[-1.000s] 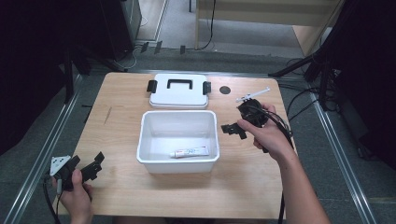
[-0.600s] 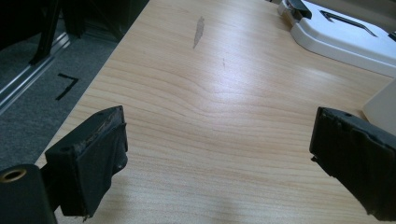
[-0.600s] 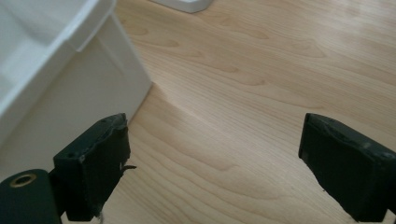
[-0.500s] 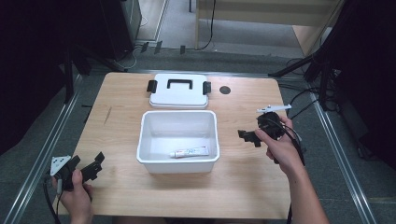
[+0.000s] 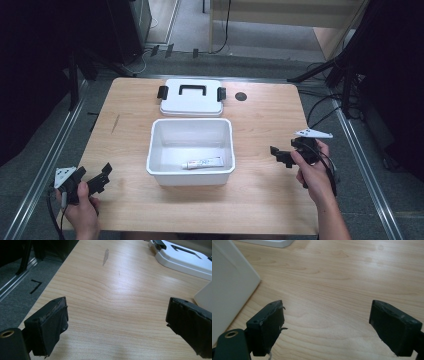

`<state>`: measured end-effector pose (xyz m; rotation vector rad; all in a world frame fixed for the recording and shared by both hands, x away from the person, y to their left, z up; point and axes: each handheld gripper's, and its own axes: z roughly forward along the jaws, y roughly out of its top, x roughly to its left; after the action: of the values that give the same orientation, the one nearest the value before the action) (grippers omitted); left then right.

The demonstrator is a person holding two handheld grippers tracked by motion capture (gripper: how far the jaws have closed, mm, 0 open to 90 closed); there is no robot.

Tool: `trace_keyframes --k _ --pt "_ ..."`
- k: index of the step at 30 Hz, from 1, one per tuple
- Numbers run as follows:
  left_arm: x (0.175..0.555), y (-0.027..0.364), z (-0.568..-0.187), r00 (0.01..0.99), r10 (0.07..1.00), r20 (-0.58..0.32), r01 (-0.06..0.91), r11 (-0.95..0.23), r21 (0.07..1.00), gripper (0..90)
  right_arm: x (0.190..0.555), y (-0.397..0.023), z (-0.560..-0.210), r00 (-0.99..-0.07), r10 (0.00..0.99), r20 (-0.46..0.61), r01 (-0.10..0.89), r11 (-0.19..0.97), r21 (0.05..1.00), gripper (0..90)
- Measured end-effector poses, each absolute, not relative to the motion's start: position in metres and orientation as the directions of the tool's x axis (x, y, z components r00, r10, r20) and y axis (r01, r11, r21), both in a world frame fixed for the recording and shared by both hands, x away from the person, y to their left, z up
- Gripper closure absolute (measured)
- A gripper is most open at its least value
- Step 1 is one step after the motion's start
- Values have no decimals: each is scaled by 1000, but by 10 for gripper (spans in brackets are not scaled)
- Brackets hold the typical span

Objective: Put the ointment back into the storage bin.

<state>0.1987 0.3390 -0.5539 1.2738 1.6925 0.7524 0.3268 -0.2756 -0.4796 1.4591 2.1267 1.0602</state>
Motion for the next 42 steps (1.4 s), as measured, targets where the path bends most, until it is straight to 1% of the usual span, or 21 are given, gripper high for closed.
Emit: trace_keyframes --k 8,21,35,42 --pt "198 339 -554 -102 955 -277 434 293 852 45 305 -302 -503 -371 918 140 623 134 771 129" --pt "199 339 -554 -104 955 -277 434 294 852 45 271 -335 -524 -333 930 156 586 74 807 131" --pt "198 338 -554 -103 956 -275 434 291 852 45 220 -374 -536 -300 937 180 540 11 842 135" --pt "198 338 -554 -102 956 -275 433 292 853 45 209 -385 -538 -276 940 202 524 -29 851 139"
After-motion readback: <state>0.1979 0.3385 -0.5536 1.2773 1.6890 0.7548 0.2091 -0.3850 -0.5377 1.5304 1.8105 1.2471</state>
